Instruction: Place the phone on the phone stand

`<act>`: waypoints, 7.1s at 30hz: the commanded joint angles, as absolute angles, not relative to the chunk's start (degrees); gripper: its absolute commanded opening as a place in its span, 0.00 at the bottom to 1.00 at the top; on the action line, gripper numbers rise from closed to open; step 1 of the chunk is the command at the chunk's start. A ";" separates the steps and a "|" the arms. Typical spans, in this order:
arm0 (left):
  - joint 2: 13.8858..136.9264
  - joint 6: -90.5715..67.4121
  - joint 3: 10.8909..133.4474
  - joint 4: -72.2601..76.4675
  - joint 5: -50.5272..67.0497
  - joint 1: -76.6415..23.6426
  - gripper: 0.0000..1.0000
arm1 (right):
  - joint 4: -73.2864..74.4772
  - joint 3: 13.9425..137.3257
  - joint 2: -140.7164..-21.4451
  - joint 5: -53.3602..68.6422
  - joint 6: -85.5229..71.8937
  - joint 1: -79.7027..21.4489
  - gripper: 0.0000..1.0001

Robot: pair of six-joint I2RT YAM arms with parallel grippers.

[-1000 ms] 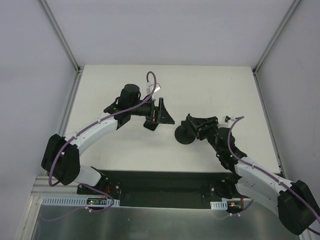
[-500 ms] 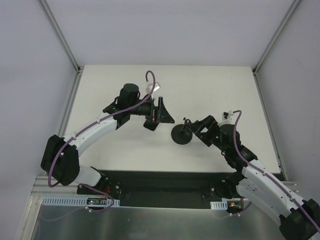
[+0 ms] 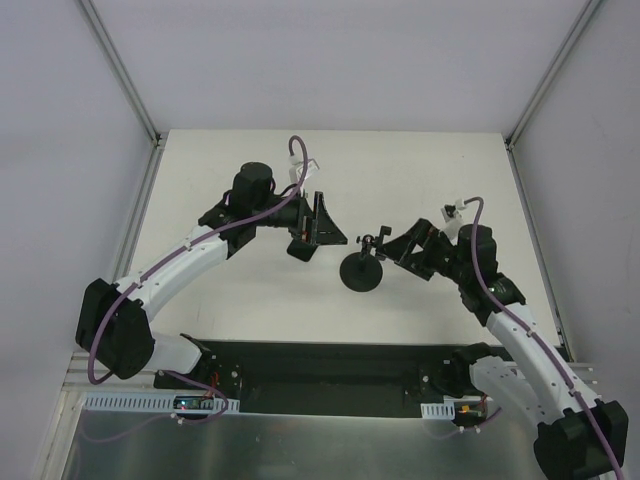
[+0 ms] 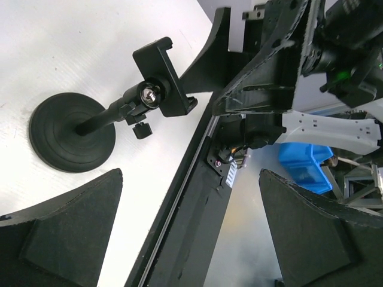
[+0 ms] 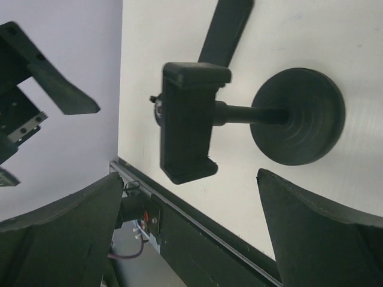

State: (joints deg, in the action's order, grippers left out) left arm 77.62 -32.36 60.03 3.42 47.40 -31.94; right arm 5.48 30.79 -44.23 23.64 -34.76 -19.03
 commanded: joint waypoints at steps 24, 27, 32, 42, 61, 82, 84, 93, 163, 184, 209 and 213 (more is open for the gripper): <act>76.82 -29.00 59.50 2.81 52.65 -33.13 0.90 | 11.42 55.89 -65.64 46.67 19.51 -14.06 0.73; 76.90 -29.00 59.50 2.72 52.91 -33.22 0.90 | 11.34 55.55 -66.27 48.60 17.77 -14.06 0.70; 76.82 -29.18 59.68 2.72 53.00 -33.22 0.91 | 10.55 52.83 -63.55 45.98 12.40 -14.15 0.70; 76.90 -29.09 59.50 2.81 52.74 -33.22 0.90 | 7.12 43.25 -55.90 45.44 -7.37 -14.94 0.70; 78.13 -28.30 59.77 1.85 52.30 -33.22 0.90 | 21.99 49.13 -56.42 31.95 -4.98 -25.66 0.61; 79.19 -28.92 60.03 1.76 53.70 -33.22 0.91 | -14.75 31.83 -64.25 48.69 -32.86 -20.39 0.49; 79.37 -29.00 60.12 1.76 53.88 -33.22 0.91 | -19.06 30.42 -64.42 49.04 -34.62 -20.13 0.46; 79.72 -29.27 60.21 1.76 54.23 -33.22 0.91 | -36.72 21.37 -66.96 47.29 -44.73 -19.16 0.11; 76.99 -27.33 60.12 0.70 51.42 -33.13 0.92 | 21.71 51.16 -60.74 -3.91 11.69 -43.77 0.01; 76.64 -27.25 60.03 0.62 51.15 -33.13 0.92 | 6.42 47.63 -59.14 1.56 9.05 -30.24 0.01; 76.64 -27.42 60.12 0.62 51.50 -33.13 0.92 | 33.57 60.55 -70.74 0.35 13.80 -25.75 0.01; 76.90 -27.33 60.03 0.62 51.42 -33.13 0.92 | 37.25 63.19 -73.47 -3.33 13.97 -26.80 0.01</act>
